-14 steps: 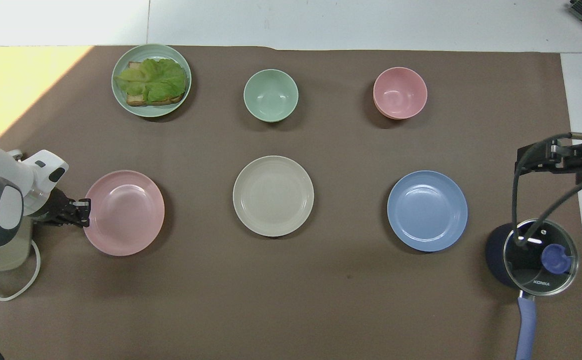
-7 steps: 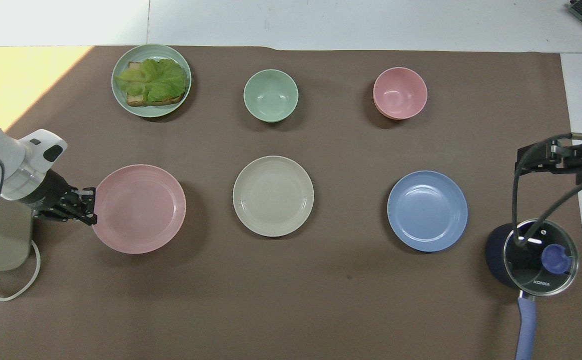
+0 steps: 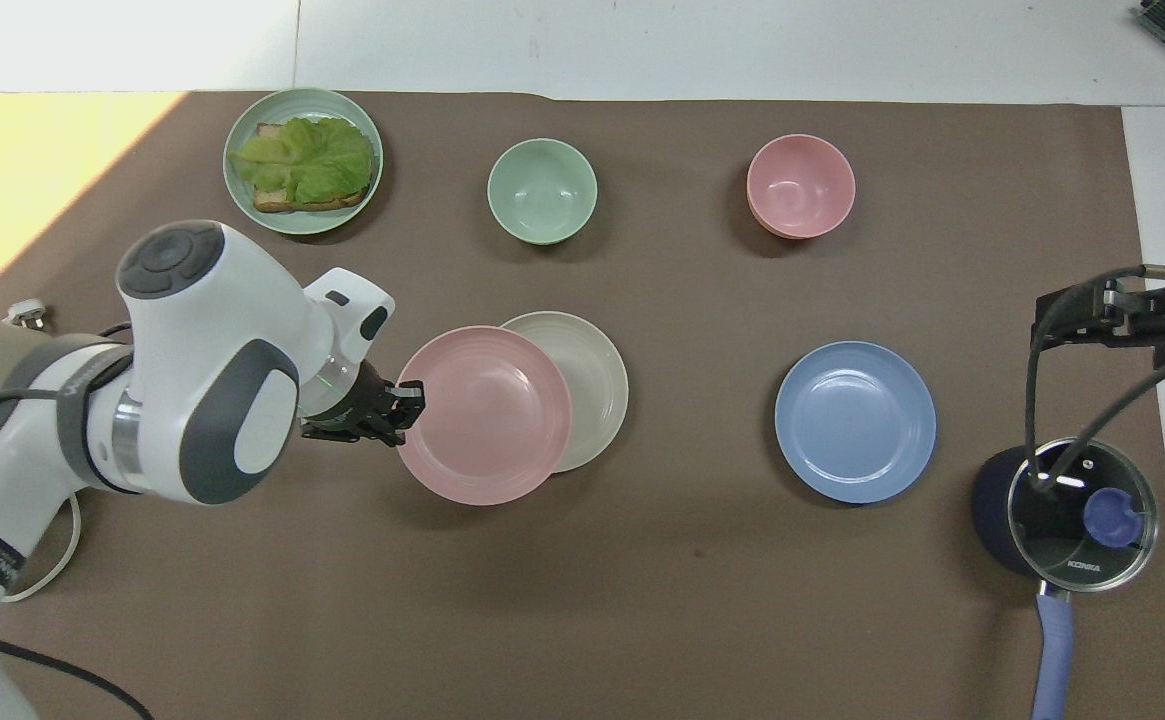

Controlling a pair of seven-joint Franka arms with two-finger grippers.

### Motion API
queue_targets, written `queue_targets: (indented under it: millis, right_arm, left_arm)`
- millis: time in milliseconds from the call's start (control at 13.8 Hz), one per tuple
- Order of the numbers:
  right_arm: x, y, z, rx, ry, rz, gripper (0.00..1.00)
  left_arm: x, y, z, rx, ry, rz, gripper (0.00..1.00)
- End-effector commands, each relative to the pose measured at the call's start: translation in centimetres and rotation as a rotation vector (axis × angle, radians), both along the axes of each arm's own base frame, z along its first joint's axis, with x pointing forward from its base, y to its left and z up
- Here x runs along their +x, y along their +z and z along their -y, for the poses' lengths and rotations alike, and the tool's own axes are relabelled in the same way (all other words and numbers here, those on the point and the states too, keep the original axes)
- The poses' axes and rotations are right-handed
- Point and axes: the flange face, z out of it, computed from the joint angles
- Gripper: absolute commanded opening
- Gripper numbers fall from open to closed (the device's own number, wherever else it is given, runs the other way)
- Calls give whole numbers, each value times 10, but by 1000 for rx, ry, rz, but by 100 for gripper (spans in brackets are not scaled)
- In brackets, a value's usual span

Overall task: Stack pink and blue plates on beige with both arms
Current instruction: 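Carry the pink plate with the left gripper onto the beige plate, then release the pink plate with the left gripper while the right gripper reaches the blue plate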

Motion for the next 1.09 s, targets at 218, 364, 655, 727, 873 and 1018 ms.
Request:
queue_targets:
  millis: [218, 364, 655, 727, 873, 1018]
  right_arm:
    - [3, 1, 6, 1, -16, 31, 100]
    - [3, -3, 16, -1, -30, 54, 100]
    - [6, -17, 18, -5, -15, 65, 100]
    - [7, -18, 18, -5, -7, 73, 100]
    - [11, -35, 18, -5, 4, 77, 100]
    - [12, -68, 13, -1, 33, 55, 100]
  left_arm:
    - [-10, -36, 46, -41, 19, 93, 2]
    - [-8, -36, 45, -46, 8, 101, 100]
    - [8, -23, 14, -30, 53, 109, 100]
    - [16, -12, -7, -7, 63, 118, 100]
    - [35, 19, -57, 53, 59, 147, 100]
    - [51, 50, -101, 39, 28, 191, 100]
